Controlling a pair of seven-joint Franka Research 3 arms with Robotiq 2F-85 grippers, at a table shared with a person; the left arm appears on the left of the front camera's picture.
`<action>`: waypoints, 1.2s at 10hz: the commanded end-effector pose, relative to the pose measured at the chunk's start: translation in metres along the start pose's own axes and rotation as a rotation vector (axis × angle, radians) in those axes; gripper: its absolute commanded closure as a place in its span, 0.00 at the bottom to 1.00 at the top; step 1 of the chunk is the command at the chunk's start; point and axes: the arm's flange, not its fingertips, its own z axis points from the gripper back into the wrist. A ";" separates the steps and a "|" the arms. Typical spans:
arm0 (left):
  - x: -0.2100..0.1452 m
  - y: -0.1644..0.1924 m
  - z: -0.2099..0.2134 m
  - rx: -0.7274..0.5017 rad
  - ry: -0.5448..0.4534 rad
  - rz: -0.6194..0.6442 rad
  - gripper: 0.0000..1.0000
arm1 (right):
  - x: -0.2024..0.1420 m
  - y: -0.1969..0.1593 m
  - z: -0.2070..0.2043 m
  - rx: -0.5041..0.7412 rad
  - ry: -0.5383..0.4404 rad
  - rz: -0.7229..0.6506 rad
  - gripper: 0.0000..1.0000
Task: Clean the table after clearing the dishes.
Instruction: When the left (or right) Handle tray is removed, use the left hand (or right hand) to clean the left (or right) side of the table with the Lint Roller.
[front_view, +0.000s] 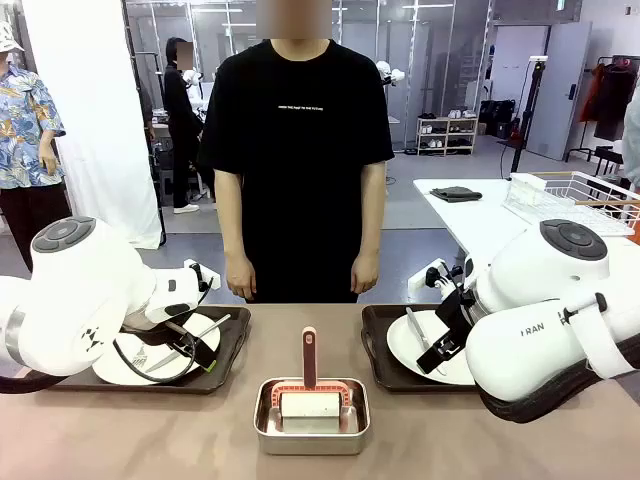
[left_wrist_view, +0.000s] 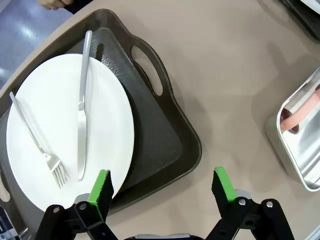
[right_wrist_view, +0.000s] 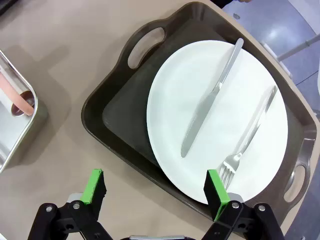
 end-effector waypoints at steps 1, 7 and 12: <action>0.000 0.000 0.000 0.000 0.000 0.000 0.00 | 0.000 0.000 0.000 0.000 0.000 0.000 0.00; 0.000 0.000 0.000 0.000 0.000 0.000 0.00 | 0.000 0.000 0.000 0.000 0.000 0.000 0.00; 0.009 0.003 0.004 0.014 0.009 -0.033 0.00 | 0.008 -0.006 0.004 0.039 0.013 0.006 0.00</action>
